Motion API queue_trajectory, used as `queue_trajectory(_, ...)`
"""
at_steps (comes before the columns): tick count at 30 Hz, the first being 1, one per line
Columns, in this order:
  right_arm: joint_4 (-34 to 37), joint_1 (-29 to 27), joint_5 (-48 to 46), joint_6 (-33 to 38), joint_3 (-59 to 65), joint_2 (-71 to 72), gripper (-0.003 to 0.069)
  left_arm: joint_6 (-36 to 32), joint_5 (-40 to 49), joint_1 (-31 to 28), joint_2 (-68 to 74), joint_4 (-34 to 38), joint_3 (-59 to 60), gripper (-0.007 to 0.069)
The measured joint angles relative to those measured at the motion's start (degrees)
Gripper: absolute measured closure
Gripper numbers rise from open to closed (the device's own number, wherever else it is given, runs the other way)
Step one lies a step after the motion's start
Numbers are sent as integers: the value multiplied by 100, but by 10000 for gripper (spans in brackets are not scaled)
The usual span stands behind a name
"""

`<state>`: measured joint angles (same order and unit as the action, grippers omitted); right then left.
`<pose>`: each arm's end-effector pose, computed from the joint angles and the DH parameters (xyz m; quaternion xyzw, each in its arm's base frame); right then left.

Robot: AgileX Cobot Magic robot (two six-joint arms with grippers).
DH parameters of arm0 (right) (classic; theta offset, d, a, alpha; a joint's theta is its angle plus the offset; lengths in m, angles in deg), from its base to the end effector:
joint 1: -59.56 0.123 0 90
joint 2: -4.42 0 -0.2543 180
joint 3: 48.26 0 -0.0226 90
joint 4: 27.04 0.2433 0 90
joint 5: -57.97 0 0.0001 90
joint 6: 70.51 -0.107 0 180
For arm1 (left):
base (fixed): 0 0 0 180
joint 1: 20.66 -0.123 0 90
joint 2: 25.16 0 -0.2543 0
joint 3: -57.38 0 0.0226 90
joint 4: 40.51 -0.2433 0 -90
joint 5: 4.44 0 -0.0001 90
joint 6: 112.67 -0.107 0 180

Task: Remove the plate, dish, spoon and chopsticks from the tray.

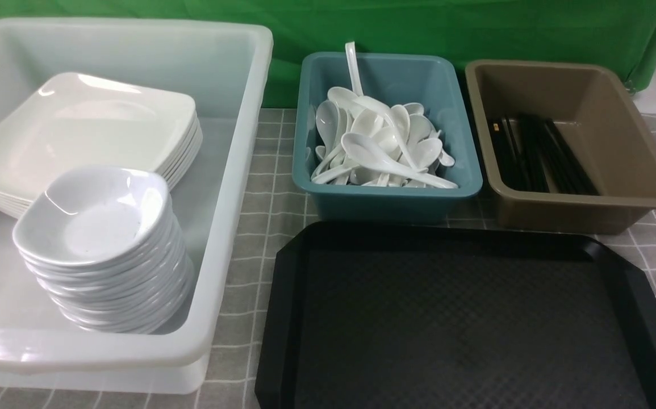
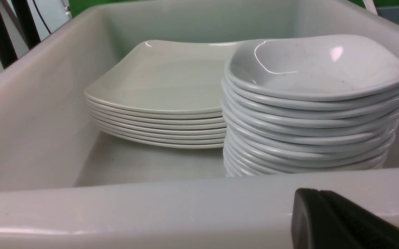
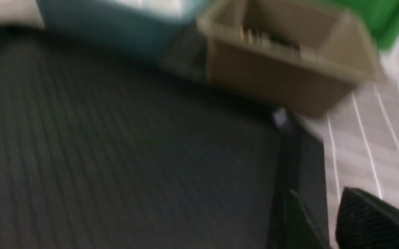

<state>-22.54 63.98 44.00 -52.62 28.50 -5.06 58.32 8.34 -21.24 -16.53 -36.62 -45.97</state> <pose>0.0953 0.0094 0.1844 -0.1256 0.7566 -0.0437 0.6402 0.0951 -0.0006 0.1887 0.0354 0.7541 0.0275 0.6553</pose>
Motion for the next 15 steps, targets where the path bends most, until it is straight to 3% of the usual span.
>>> queue_trajectory(6,-5,-515,-160,-219,5,63,421,0,11,0,0,-6,0,622)
queue_trajectory(15,-7,-611,-148,-450,5,65,421,-11,11,0,0,-6,0,622)
